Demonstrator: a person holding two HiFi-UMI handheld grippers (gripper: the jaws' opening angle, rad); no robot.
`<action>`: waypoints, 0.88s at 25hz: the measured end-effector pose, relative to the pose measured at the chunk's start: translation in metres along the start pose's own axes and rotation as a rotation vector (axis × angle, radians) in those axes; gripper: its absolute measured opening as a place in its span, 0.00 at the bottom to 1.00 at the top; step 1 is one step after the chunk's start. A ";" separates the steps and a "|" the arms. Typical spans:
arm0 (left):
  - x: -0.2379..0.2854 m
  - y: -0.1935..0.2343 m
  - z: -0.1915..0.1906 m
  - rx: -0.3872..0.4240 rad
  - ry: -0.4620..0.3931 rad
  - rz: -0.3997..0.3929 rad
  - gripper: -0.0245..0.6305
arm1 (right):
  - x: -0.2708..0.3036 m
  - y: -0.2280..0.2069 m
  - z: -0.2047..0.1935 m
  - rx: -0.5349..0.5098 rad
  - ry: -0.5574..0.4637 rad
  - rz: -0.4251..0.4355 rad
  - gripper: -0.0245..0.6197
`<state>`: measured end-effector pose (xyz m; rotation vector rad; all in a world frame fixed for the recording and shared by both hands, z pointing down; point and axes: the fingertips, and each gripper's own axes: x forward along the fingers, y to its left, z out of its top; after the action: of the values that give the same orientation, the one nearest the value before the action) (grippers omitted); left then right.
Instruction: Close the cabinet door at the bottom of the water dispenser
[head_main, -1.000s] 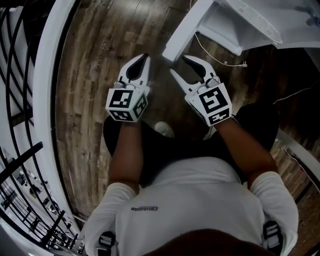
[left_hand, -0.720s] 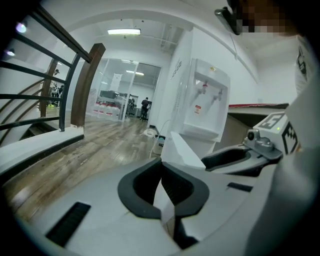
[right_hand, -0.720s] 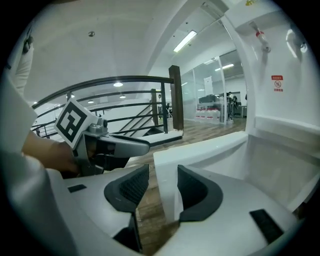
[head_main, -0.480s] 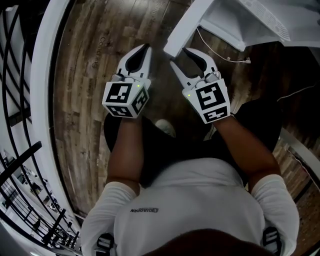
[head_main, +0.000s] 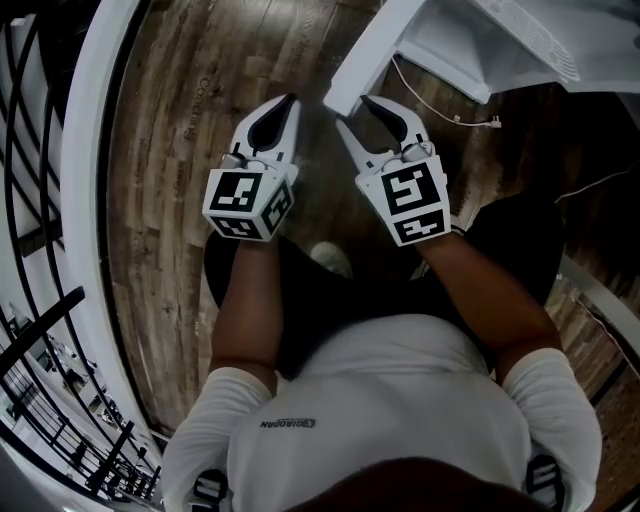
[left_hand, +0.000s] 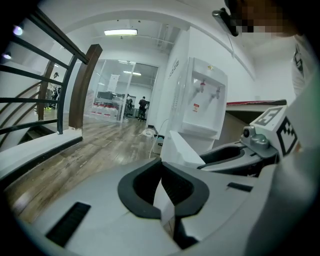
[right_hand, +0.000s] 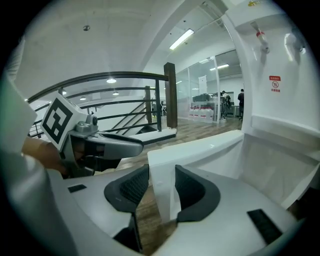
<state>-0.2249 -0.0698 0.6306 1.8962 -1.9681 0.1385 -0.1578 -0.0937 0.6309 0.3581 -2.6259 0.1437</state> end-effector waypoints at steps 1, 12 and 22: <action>0.001 -0.001 0.000 0.003 0.001 -0.005 0.03 | 0.000 0.000 0.000 -0.002 0.001 -0.002 0.28; 0.019 -0.015 0.007 0.019 -0.014 -0.069 0.03 | -0.018 -0.007 -0.012 0.043 0.014 -0.002 0.28; 0.039 -0.039 0.008 0.056 -0.009 -0.162 0.03 | -0.049 -0.022 -0.028 0.090 0.044 -0.056 0.28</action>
<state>-0.1879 -0.1123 0.6294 2.0861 -1.8244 0.1405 -0.0973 -0.0991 0.6329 0.4534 -2.5690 0.2495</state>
